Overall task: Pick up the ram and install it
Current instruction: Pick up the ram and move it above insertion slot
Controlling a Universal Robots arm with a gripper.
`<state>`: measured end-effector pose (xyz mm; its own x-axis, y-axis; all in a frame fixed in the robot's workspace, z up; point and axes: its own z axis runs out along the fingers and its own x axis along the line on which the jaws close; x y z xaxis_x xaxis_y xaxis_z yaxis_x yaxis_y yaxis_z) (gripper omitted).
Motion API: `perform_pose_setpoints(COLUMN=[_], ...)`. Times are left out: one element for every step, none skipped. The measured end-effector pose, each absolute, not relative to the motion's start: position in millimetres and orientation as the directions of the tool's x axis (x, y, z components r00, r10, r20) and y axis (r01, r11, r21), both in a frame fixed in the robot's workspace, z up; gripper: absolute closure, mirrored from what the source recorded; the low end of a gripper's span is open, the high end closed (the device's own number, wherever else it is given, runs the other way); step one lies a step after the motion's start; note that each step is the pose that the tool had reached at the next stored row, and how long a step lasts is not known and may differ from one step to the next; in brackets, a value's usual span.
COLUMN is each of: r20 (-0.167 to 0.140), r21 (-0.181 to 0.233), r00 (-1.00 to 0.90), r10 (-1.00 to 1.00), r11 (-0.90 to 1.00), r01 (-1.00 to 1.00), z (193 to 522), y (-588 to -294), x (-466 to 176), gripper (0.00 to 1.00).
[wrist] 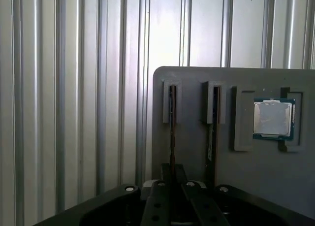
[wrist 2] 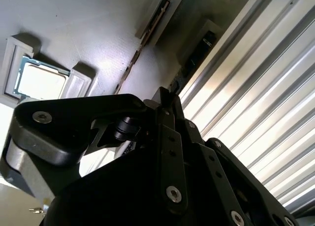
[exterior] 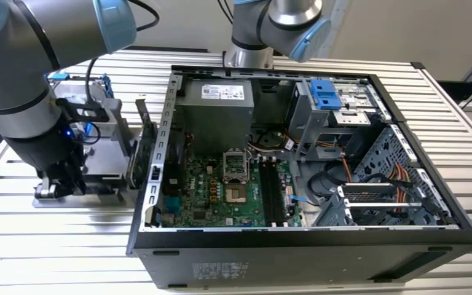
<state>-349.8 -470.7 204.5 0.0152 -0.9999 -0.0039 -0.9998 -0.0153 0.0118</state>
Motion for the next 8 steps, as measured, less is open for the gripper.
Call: perform_pose_setpoints(r20=[-0.004, -0.004, -0.004, -0.004, -0.004, -0.004, -0.004, -0.004], r21=[0.012, 0.012, 0.012, 0.012, 0.012, 0.012, 0.012, 0.012], r00=[0.015, 0.015, 0.015, 0.015, 0.015, 0.015, 0.015, 0.015], r10=[-1.000, -1.000, -1.000, -1.000, -1.000, -1.000, -1.000, -1.000], r11=[-0.015, -0.015, -0.015, -0.015, -0.015, -0.015, -0.015, -0.015], r01=[-1.000, -1.000, -1.000, -1.000, -1.000, -1.000, -1.000, -1.000], z=[205.3, 206.0, 206.6, 207.1, 207.8, 208.4, 208.9, 209.4], y=[-470.7, -470.7, -470.7, -470.7, -470.7, -470.7, -470.7, -470.7], x=[-349.8, -349.8, -349.8, -349.8, -349.8, -349.8, -349.8, -349.8], gripper=[1.00, 1.00, 1.00, 1.00, 1.00, 1.00, 1.00, 1.00])
